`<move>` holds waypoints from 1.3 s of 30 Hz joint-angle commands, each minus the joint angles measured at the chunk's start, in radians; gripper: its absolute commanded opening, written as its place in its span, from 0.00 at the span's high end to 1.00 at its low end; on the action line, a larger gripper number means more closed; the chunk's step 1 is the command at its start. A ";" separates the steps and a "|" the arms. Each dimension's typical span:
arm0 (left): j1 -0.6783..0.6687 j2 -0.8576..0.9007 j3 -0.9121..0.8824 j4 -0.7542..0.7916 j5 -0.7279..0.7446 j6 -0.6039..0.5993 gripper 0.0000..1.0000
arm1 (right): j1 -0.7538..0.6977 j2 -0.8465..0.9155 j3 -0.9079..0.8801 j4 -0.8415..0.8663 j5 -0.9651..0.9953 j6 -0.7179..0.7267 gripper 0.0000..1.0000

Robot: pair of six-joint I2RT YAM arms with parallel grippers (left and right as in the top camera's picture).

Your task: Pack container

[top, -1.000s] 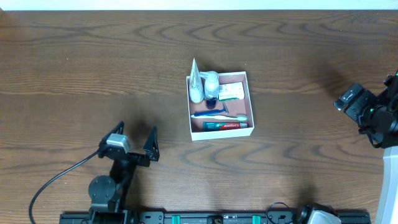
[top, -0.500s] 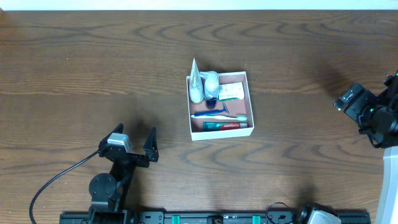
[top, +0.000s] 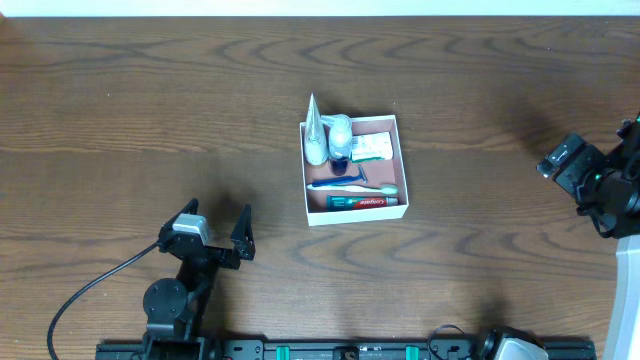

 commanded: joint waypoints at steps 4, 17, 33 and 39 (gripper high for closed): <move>0.005 -0.006 -0.013 -0.043 0.011 0.017 0.02 | -0.011 -0.006 0.012 0.000 0.000 0.004 0.01; 0.005 -0.006 -0.013 -0.043 0.011 0.017 0.02 | 0.114 -0.109 0.000 0.000 0.001 0.004 0.01; 0.005 -0.006 -0.013 -0.043 0.011 0.017 0.02 | 0.373 -0.633 -0.557 0.209 -0.007 0.018 0.01; 0.005 -0.006 -0.013 -0.043 0.011 0.017 0.02 | 0.369 -0.808 -0.869 0.777 -0.109 -0.117 0.01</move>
